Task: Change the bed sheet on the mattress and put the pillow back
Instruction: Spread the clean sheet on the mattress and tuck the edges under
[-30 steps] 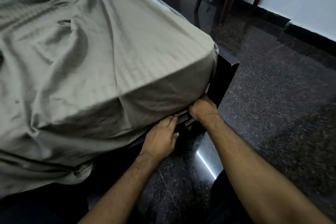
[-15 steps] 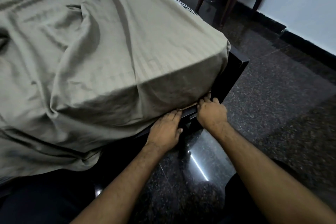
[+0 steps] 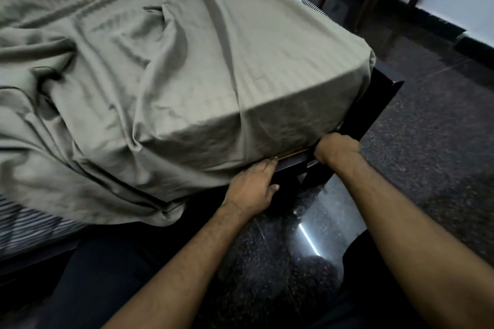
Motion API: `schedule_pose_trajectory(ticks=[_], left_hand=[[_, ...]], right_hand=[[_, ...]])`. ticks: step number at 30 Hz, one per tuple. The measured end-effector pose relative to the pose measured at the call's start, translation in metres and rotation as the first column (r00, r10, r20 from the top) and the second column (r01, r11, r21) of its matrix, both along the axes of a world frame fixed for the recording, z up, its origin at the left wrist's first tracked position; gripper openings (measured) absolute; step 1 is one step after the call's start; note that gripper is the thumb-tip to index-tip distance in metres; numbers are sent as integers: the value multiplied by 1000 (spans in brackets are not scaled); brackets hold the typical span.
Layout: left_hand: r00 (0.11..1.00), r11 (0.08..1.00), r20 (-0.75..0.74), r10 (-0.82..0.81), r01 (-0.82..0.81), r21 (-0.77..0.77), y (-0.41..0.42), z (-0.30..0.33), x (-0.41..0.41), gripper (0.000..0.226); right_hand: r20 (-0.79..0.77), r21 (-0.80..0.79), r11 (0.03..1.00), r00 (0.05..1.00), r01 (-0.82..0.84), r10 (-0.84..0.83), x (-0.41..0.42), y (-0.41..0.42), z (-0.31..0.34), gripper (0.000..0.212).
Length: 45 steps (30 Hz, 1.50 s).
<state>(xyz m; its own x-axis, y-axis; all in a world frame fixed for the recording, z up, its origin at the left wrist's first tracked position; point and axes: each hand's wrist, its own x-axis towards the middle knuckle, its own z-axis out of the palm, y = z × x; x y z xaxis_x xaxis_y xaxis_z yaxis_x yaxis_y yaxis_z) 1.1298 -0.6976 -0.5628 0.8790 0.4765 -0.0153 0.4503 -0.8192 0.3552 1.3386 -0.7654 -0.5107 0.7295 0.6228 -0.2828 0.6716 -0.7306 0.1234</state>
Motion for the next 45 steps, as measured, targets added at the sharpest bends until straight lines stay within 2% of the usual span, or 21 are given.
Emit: schedule_pose_trajectory(ticks=[5, 8, 11, 14, 16, 19, 22, 25, 27, 29, 31, 35, 40, 42, 45], left_hand=[[996, 997, 46, 74, -74, 2, -8, 1, -3, 62], [956, 985, 252, 148, -165, 49, -15, 13, -15, 51], [868, 932, 482, 122, -267, 244, -10, 45, -29, 37], [822, 846, 566, 71, -349, 402, 2, 84, -39, 29], [788, 799, 610, 78, -415, 435, 10, 100, -49, 28], [777, 738, 624, 86, -470, 484, 16, 113, -65, 25], [740, 669, 641, 202, -583, 462, 29, 119, -93, 21], [753, 688, 583, 305, -598, 412, 51, 120, -125, 23], [787, 718, 555, 269, -548, 429, 59, 123, -136, 18], [803, 700, 544, 243, -533, 474, 59, 129, -135, 14], [781, 665, 575, 244, -566, 486, 53, 132, -134, 11], [681, 585, 660, 318, -689, 428, 47, 120, -150, 14], [673, 548, 652, 348, -711, 441, 44, 110, -157, 15], [639, 539, 673, 373, -739, 404, 45, 113, -156, 15], [579, 556, 709, 402, -770, 314, 47, 120, -154, 21]], right_hand=[[57, 195, 965, 984, -178, 170, -45, -13, 26, 31], [102, 354, 876, 944, -328, 312, -82, -10, 39, 26], [298, 568, 649, 862, -506, 411, -111, 0, 58, 22], [496, 643, 407, 757, -649, 425, -119, 14, 80, 16], [533, 659, 330, 730, -675, 429, -120, 24, 93, 15], [499, 698, 293, 737, -654, 456, -124, 39, 98, 23], [479, 668, 264, 673, -696, 563, -135, 51, 99, 27], [555, 560, 253, 584, -789, 592, -149, 58, 95, 24], [571, 566, 239, 584, -789, 577, -159, 61, 91, 14], [553, 605, 219, 602, -766, 576, -163, 61, 92, 8], [564, 624, 182, 599, -760, 569, -164, 59, 96, 11], [634, 565, 110, 515, -818, 577, -183, 62, 96, 11], [565, 586, 56, 457, -808, 687, -188, 68, 92, 20], [550, 608, 49, 465, -792, 694, -184, 67, 96, 23], [500, 687, 108, 575, -719, 647, -170, 67, 100, 30]])
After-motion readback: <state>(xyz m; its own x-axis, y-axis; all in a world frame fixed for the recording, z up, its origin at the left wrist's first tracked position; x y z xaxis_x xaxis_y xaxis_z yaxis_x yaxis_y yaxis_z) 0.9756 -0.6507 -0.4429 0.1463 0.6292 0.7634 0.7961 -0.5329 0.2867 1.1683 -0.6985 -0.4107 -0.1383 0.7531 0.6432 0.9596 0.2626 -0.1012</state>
